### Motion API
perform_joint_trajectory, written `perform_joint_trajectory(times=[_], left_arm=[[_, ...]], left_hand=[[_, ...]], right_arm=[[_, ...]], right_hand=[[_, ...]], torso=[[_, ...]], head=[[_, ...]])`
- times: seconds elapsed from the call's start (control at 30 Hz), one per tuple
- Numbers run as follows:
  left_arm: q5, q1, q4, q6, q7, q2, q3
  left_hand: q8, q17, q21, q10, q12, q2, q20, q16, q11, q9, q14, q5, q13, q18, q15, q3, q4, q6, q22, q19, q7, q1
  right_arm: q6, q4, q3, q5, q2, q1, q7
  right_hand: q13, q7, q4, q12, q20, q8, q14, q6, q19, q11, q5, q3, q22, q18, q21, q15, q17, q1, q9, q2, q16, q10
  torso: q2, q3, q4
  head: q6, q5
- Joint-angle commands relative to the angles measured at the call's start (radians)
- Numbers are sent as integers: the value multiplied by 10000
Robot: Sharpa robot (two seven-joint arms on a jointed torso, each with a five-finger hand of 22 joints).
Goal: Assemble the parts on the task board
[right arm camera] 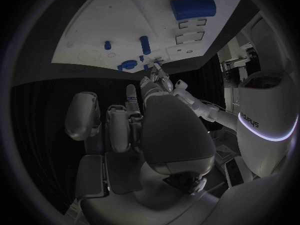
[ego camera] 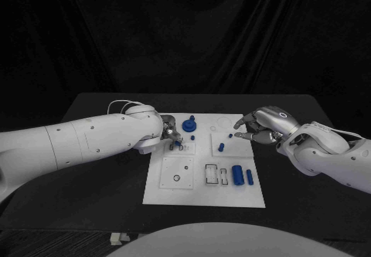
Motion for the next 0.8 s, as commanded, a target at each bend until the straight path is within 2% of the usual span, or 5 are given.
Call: perform_joint_trajectory(times=[0.03, 0.27, 0.8], left_arm=[[-12, -30, 12, 104, 151, 51, 8], [-12, -63, -66, 217, 126, 103, 8], [-12, -148, 19, 316, 59, 71, 8]], left_hand=[[-34, 2633, -47, 1061, 35, 80, -21, 26, -40, 13, 1058, 63, 2635, -33, -72, 174, -87, -34, 927, -28, -27, 10], [-34, 2633, -50, 1061, 35, 84, -20, 26, -39, 24, 1058, 71, 2635, -33, -70, 195, -94, -20, 928, -27, -28, 12], [-31, 2633, -52, 1061, 35, 88, -19, 26, -40, 35, 1058, 77, 2635, -33, -70, 210, -97, -6, 930, -25, -29, 11]], right_arm=[[29, -1, 5, -47, 1, -30, -166], [40, -1, 5, -47, -8, -32, -165], [56, -11, 5, -47, 1, -46, -160]], right_hand=[[2635, 54, -16, 26, -1, -30, 649, 7, -44, 58, -3, -29, 1524, 130, -34, 66, 922, -4, -9, 105, -36, 1058], [2635, 54, -16, 26, -1, -30, 649, 7, -44, 58, -3, -29, 1524, 130, -34, 66, 922, -4, -9, 105, -36, 1058], [2635, 54, -13, 26, 1, -40, 645, 18, -48, 60, -9, -39, 1520, 132, -48, 68, 907, -17, -11, 113, -54, 1058]], torso=[[3, -2, -8], [3, 1, 6], [-5, 3, 5]], head=[[1, 6], [1, -17], [1, 45]])
